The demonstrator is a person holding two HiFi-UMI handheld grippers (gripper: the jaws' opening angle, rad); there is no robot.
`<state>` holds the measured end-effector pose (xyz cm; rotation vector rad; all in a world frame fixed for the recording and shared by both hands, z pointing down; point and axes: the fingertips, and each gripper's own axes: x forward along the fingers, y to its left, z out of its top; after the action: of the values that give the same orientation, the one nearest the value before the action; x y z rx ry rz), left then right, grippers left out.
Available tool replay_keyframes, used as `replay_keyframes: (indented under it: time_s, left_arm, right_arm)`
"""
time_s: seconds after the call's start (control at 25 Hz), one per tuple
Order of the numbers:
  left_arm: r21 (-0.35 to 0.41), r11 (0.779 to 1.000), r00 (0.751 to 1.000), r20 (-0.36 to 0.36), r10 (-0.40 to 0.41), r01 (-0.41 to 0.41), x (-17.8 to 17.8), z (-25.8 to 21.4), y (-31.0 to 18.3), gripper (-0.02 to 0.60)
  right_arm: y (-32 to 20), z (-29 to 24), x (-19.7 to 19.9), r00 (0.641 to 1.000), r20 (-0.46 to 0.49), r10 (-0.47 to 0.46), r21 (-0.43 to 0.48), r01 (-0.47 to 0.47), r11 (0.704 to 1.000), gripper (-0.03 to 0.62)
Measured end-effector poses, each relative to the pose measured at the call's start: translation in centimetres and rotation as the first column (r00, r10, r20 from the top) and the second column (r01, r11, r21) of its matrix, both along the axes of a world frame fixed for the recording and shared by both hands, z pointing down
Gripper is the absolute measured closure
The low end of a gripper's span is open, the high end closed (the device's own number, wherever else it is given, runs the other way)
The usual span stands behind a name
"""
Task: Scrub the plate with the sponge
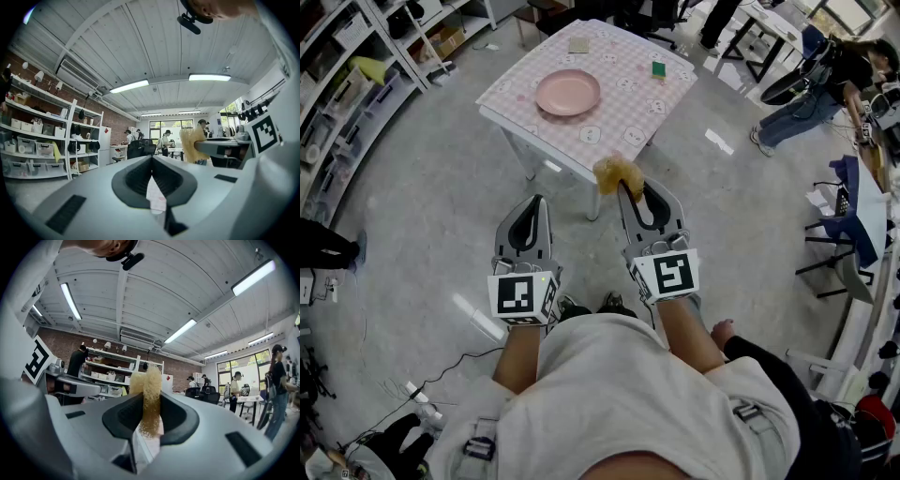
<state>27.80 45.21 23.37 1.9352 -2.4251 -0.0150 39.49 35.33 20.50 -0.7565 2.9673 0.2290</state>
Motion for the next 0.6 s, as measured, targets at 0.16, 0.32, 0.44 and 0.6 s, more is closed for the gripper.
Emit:
replay_keyframes:
  time_s: [0.16, 0.32, 0.44, 0.6]
  left_arm:
    - [-0.010, 1.000, 1.000, 0.006, -0.002, 0.002, -0.2, 0.3, -0.2, 0.571]
    - [-0.026, 1.000, 1.000, 0.000, -0.013, 0.013, -1.0, 0.9, -0.4, 0.551]
    - [-0.035, 0.999, 1.000, -0.018, -0.002, 0.001, -1.8, 1.4, -0.5, 0.526]
    - [-0.038, 0.999, 0.999, -0.032, 0.004, -0.005, -3.6, 1.8, -0.3, 0.521]
  right_arm:
    - [-0.1, 0.2, -0.2, 1.000, -0.003, -0.001, -0.001, 0.001, 1.000, 0.503]
    - [0.2, 0.3, -0.8, 1.000, -0.011, -0.006, 0.014, 0.006, 1.000, 0.503]
    - [0.4, 0.6, -1.4, 1.000, -0.020, -0.004, 0.016, 0.004, 1.000, 0.503]
    - [0.6, 0.9, -2.7, 1.000, -0.024, 0.006, 0.006, -0.006, 1.000, 0.503]
